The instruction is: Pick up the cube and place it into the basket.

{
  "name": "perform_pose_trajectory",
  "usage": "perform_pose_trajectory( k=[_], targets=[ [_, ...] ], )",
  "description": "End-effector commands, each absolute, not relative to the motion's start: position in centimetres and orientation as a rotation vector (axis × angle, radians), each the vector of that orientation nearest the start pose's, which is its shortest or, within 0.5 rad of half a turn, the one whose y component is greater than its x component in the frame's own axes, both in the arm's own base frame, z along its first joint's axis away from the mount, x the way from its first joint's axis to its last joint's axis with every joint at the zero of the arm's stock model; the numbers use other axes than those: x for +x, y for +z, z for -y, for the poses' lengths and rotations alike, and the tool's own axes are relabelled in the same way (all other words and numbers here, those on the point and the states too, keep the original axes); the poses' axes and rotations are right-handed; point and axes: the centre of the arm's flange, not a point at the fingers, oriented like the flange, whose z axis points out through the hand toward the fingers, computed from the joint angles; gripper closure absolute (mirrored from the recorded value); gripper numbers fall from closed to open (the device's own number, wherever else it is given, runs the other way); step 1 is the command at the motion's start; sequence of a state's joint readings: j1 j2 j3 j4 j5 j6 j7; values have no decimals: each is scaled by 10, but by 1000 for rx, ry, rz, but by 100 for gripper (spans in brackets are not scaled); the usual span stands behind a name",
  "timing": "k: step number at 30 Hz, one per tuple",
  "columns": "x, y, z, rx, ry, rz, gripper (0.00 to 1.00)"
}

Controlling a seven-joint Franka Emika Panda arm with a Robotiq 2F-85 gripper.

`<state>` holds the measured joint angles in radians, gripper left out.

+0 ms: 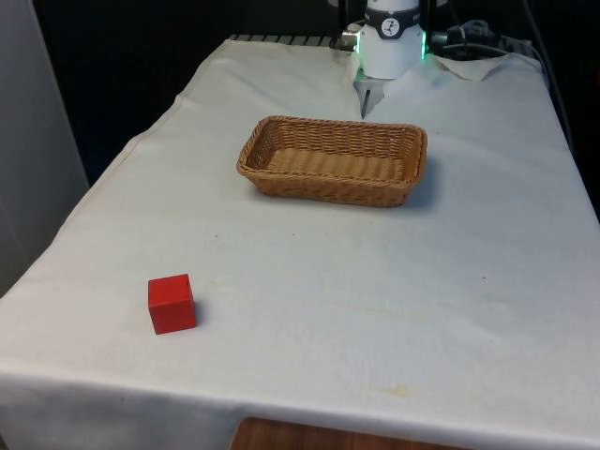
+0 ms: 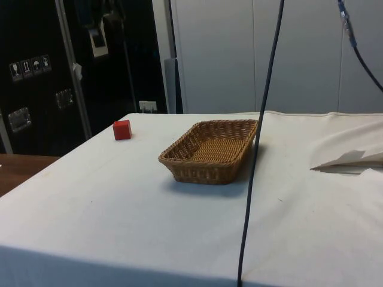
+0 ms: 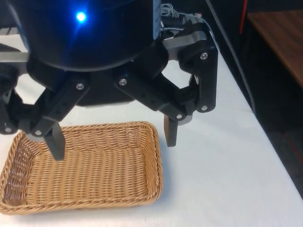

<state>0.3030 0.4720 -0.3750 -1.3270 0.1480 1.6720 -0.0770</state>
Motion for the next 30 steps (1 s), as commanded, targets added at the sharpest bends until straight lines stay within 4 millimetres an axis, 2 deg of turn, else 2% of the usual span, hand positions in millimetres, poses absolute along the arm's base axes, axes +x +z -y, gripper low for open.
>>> perform_pose_trajectory(
  k=[1,6,9,17,18,22,30],
  targets=[
    [680,471,-15,-3153,150,13,0],
    [689,457,-15,-3162,158,1,0],
    [690,457,-15,-3166,144,6,0],
    [712,435,-14,-3189,158,-6,0],
    [712,438,-15,-3195,145,1,0],
    [723,423,-14,-3202,146,-15,0],
    [731,418,-15,-3225,88,-46,0]
  ],
)
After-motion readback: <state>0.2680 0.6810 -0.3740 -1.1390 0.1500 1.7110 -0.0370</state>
